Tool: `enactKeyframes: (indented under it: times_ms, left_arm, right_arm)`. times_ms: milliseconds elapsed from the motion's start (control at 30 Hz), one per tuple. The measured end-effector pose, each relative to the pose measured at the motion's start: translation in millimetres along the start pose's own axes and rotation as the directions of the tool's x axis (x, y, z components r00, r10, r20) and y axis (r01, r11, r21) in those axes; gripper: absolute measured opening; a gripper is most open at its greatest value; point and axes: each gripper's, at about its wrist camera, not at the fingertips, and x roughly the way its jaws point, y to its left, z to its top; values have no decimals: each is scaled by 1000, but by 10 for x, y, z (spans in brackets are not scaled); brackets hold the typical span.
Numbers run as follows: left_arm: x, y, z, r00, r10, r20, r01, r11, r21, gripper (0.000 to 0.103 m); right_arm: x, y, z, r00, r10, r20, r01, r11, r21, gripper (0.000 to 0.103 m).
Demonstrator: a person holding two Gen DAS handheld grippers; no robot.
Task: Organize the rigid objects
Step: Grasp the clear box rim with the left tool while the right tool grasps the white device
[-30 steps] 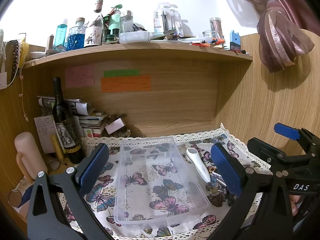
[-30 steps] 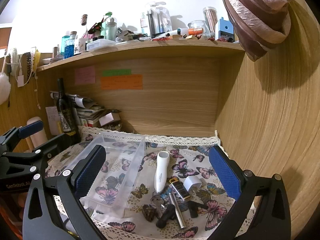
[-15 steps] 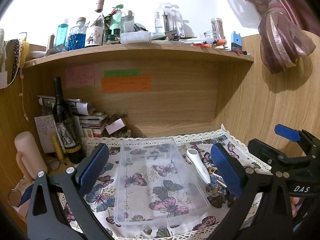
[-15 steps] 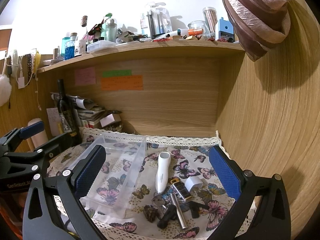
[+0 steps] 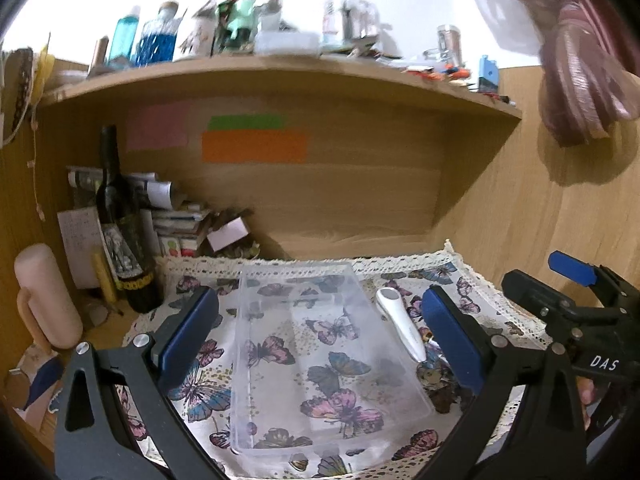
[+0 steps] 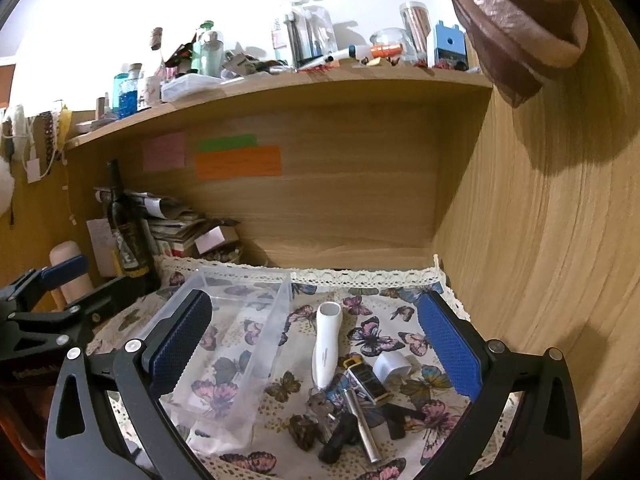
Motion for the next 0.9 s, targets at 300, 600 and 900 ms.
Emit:
enactKeyframes:
  times_ms: [300, 600, 900]
  left_arm:
    - [509, 605, -57, 984, -1, -178, -18, 994, -105, 64]
    - [1040, 973, -191, 934, -60, -351, 10, 990, -142, 46]
    - [1285, 977, -314, 896, -116, -428, 63, 989, -135, 19]
  right_arm:
    - [417, -104, -42, 995, -19, -98, 16, 1000, -27, 94]
    - [894, -218, -72, 970, -83, -230, 67, 995, -78, 68]
    - [1486, -289, -157, 913, -68, -402, 48, 997, -61, 59]
